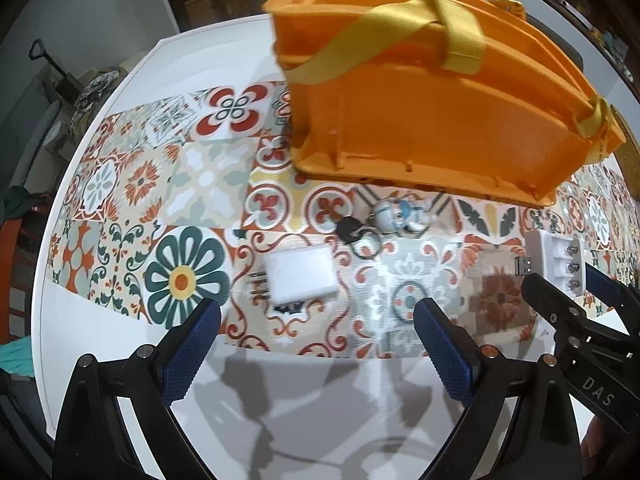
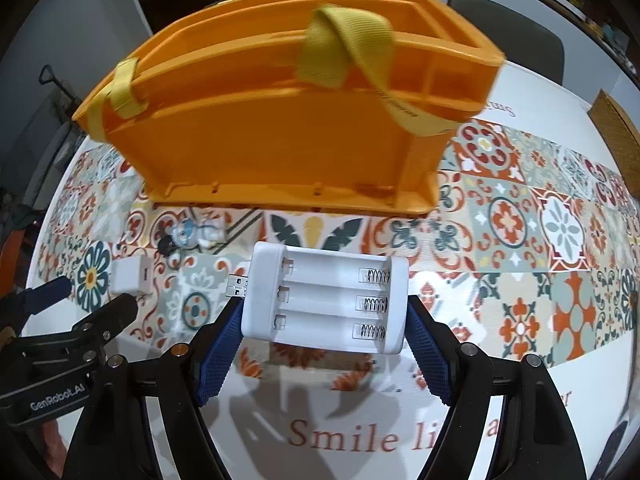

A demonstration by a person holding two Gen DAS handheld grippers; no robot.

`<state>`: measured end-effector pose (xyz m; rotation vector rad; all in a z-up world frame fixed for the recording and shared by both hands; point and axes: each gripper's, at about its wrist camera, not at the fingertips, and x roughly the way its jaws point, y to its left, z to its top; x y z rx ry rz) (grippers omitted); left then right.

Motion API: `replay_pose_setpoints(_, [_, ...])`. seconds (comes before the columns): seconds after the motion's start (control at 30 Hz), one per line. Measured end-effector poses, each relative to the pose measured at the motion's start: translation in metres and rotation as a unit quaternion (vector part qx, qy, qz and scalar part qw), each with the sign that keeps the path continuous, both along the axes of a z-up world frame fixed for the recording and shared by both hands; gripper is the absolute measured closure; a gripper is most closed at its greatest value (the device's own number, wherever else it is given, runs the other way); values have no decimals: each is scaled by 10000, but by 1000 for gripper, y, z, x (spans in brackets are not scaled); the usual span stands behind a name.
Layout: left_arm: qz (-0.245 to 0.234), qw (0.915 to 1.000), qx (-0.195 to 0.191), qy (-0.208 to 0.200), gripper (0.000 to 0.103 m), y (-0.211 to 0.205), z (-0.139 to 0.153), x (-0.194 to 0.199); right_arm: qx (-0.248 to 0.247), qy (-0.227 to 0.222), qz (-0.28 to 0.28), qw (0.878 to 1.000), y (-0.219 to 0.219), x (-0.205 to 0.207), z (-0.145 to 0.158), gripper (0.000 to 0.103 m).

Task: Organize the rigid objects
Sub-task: 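Grasp the white plug adapter with the left tool while the right tool holds the charger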

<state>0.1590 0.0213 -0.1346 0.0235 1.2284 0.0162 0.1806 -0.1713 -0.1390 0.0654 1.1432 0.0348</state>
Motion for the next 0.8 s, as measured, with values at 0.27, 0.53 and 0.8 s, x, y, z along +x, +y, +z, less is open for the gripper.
replay_pose_setpoints(0.27, [138, 9999, -102, 11, 5, 19, -11, 6, 86, 62, 89, 9999, 14, 2, -5, 25])
replay_pose_setpoints(0.53, [83, 9998, 20, 191, 6, 19, -36, 20, 112, 146, 56, 9998, 16, 5, -12, 25])
replay_pose_setpoints(0.8, [27, 9997, 89, 240, 16, 15, -47, 32, 45, 55, 45, 10000, 20, 12, -18, 25])
